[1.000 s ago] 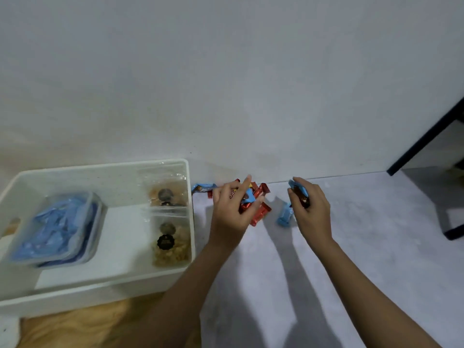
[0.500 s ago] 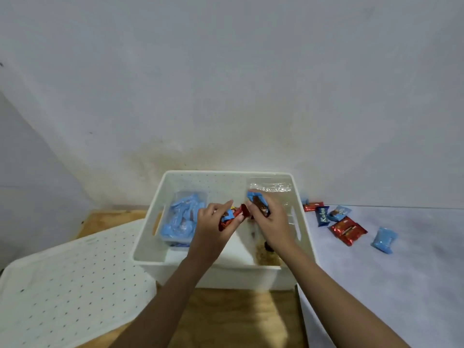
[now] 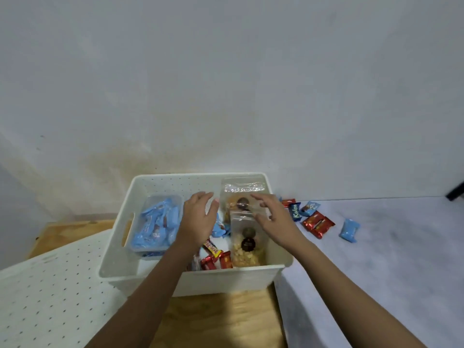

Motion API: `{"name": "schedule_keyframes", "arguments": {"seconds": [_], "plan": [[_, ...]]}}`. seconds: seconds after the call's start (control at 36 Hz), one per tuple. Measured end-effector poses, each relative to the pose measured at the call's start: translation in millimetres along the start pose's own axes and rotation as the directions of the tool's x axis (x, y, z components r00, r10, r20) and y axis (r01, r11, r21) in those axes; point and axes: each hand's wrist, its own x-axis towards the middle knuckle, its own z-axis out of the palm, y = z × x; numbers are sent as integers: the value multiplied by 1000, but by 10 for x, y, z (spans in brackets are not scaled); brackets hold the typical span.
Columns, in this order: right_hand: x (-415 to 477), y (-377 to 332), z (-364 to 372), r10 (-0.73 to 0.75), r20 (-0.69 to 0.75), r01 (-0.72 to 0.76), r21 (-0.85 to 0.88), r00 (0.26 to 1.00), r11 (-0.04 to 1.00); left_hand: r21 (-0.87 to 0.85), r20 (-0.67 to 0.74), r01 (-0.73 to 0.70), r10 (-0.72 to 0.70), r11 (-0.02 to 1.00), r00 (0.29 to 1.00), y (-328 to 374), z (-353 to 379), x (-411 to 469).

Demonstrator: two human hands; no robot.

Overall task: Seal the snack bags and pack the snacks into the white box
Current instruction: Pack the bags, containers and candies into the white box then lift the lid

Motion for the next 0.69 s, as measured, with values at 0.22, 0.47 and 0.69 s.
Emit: {"name": "schedule_keyframes", "arguments": {"seconds": [0.22, 0.47, 0.69], "plan": [[-262, 969, -1081, 169, -220, -176, -16, 961, 984, -263, 20, -203, 216, 943, 976, 1169, 1108, 18], [-552, 2353, -1720, 298, -118, -314, -143, 947, 939, -128, 70, -115, 124, 985, 990, 1144, 2682, -305], [-445, 3069, -1621, 87, 5, -75, -445, 996, 892, 150, -161, 243, -219, 958, 962, 354, 3011, -85]]}}
